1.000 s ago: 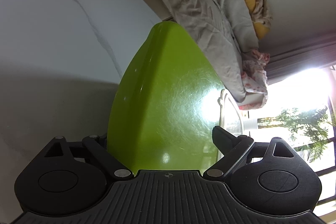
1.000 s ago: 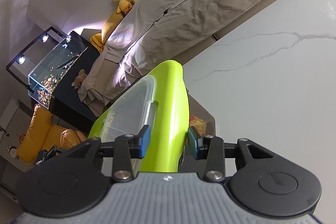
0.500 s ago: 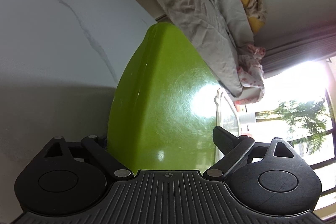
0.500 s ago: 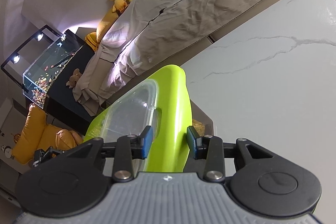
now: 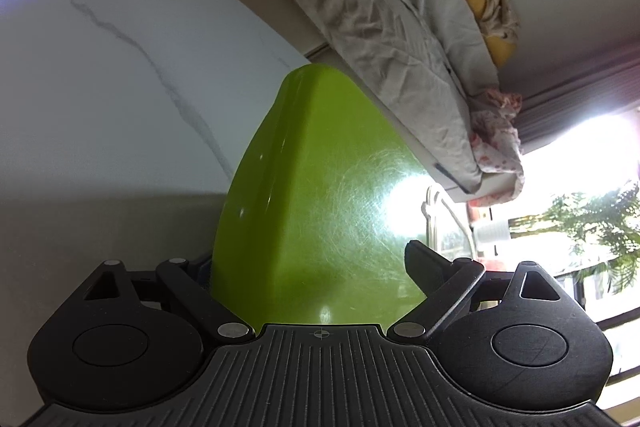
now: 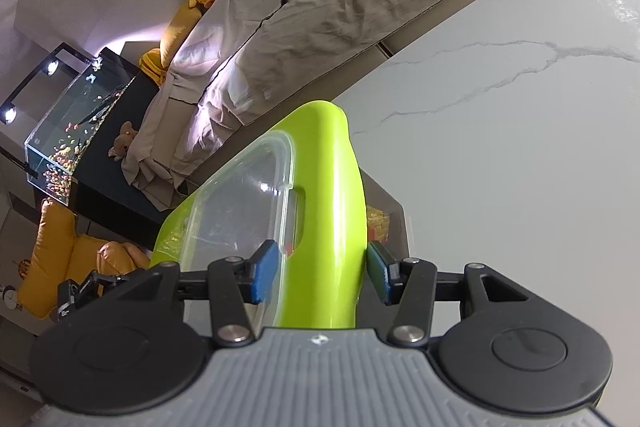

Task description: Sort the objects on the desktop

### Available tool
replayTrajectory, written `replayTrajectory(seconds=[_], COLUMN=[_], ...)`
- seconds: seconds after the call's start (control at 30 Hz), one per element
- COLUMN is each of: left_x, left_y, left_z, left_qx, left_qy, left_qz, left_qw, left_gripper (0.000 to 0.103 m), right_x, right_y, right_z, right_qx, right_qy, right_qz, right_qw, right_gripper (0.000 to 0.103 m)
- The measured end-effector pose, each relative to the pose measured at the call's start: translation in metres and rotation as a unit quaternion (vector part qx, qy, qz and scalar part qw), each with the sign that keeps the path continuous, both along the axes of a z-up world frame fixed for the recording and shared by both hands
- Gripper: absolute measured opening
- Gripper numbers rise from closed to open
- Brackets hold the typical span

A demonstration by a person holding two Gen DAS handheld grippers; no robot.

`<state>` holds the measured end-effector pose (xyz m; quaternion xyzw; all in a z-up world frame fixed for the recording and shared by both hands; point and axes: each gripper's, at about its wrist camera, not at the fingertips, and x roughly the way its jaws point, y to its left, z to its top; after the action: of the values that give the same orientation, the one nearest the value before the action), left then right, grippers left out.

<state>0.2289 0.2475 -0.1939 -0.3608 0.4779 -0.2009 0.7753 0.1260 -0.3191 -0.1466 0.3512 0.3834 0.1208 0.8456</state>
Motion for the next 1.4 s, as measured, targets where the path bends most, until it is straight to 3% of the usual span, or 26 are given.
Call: replayTrajectory(seconds=[0.2, 0.3, 0.43, 0.5, 0.57, 0.67, 0.8, 0.9, 1.0, 1.1, 1.3, 1.4], left_x=[-0.01, -0.02, -0.035, -0.035, -0.035, -0.031, -0.027, -0.019, -0.013, -0.015, -0.066, -0.107], left_y=[0.025, 0.029, 0.011, -0.002, -0.007, -0.014, -0.031, -0.039, -0.033, -0.022, 0.007, 0.015], left_z=[0.008, 0.018, 0.035, 0.039, 0.041, 0.045, 0.047, 0.045, 0.041, 0.047, 0.069, 0.067], left_qx=[0.002, -0.004, 0.024, 0.035, 0.042, 0.049, 0.06, 0.063, 0.041, 0.034, 0.031, 0.032], left_qy=[0.012, 0.011, 0.005, 0.006, 0.007, 0.009, 0.004, 0.009, 0.017, 0.007, -0.028, -0.035], left_qz=[0.056, 0.04, 0.008, -0.002, -0.001, 0.004, 0.002, 0.0, 0.006, 0.021, 0.044, 0.046], left_qw=[0.9984, 0.9991, 0.9997, 0.9994, 0.9991, 0.9988, 0.9982, 0.998, 0.999, 0.9992, 0.9982, 0.9978], left_gripper=[0.093, 0.093, 0.094, 0.094, 0.094, 0.094, 0.096, 0.096, 0.096, 0.096, 0.096, 0.096], right_x=[-0.001, -0.007, -0.029, -0.043, -0.052, -0.055, -0.04, -0.033, -0.028, -0.027, -0.079, -0.113], right_y=[0.009, 0.008, 0.012, 0.019, 0.026, 0.037, 0.044, 0.039, 0.036, 0.038, 0.042, 0.046], right_z=[0.007, 0.016, 0.031, 0.034, 0.038, 0.052, 0.05, 0.037, 0.033, 0.036, 0.054, 0.055], right_qx=[-0.03, -0.05, -0.071, -0.086, -0.109, -0.147, -0.175, -0.14, -0.123, -0.135, -0.132, -0.171], right_qy=[-0.001, 0.007, -0.004, -0.012, -0.022, -0.048, -0.012, 0.008, 0.015, 0.01, -0.024, -0.028], right_qz=[-0.005, -0.031, -0.029, -0.022, -0.03, -0.025, -0.022, -0.021, -0.023, -0.016, -0.032, -0.042], right_qw=[1.0, 0.998, 0.997, 0.996, 0.993, 0.988, 0.984, 0.99, 0.992, 0.991, 0.99, 0.984], right_gripper=[0.052, 0.052, 0.067, 0.067, 0.06, 0.059, 0.058, 0.047, 0.046, 0.046, 0.05, 0.05])
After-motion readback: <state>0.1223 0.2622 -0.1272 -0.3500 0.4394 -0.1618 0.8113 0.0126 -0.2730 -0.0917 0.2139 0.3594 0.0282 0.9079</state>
